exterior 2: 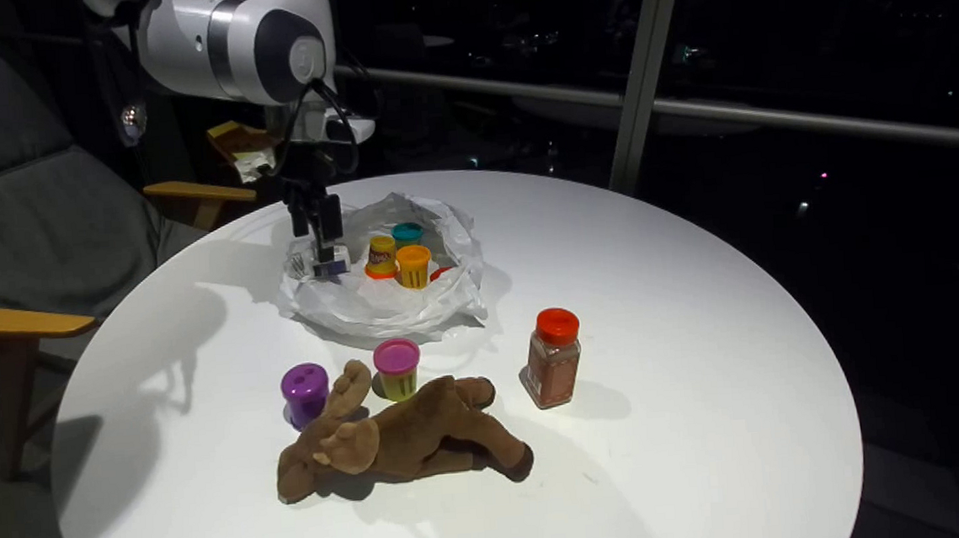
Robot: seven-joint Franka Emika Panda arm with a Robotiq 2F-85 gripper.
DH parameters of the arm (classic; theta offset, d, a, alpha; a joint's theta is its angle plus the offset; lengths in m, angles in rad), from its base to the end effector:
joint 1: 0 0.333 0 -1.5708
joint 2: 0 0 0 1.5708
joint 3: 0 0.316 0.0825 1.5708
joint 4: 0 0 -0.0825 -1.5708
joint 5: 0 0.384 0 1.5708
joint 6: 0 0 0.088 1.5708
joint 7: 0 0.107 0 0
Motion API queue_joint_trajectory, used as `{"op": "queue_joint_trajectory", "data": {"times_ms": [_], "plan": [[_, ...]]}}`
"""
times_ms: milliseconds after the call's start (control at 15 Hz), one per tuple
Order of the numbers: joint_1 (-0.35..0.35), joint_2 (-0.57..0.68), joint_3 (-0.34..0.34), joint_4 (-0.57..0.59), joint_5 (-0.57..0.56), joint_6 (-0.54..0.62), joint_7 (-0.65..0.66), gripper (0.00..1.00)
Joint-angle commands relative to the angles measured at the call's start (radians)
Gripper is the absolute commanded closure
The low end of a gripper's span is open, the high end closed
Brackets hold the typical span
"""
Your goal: Remove the contents from the plastic bag.
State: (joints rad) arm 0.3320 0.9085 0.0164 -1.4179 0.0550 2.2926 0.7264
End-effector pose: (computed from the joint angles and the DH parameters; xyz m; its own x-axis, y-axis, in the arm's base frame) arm 0.6774 0.2450 0.1492 0.9111 -0.4076 -0.0613 -0.4092 -0.9123 -0.0164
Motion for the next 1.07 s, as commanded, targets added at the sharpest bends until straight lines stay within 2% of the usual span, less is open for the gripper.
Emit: {"op": "queue_joint_trajectory", "data": {"times_ms": [0,533,1000], "plan": [[0.002,0.097,-0.003,0.134,0.014,-0.055,0.029,0.0],[0.011,0.154,-0.027,0.216,-0.007,-0.059,0.057,0.0],[0.008,0.129,-0.083,0.139,-0.037,-0.046,0.063,0.0]]}}
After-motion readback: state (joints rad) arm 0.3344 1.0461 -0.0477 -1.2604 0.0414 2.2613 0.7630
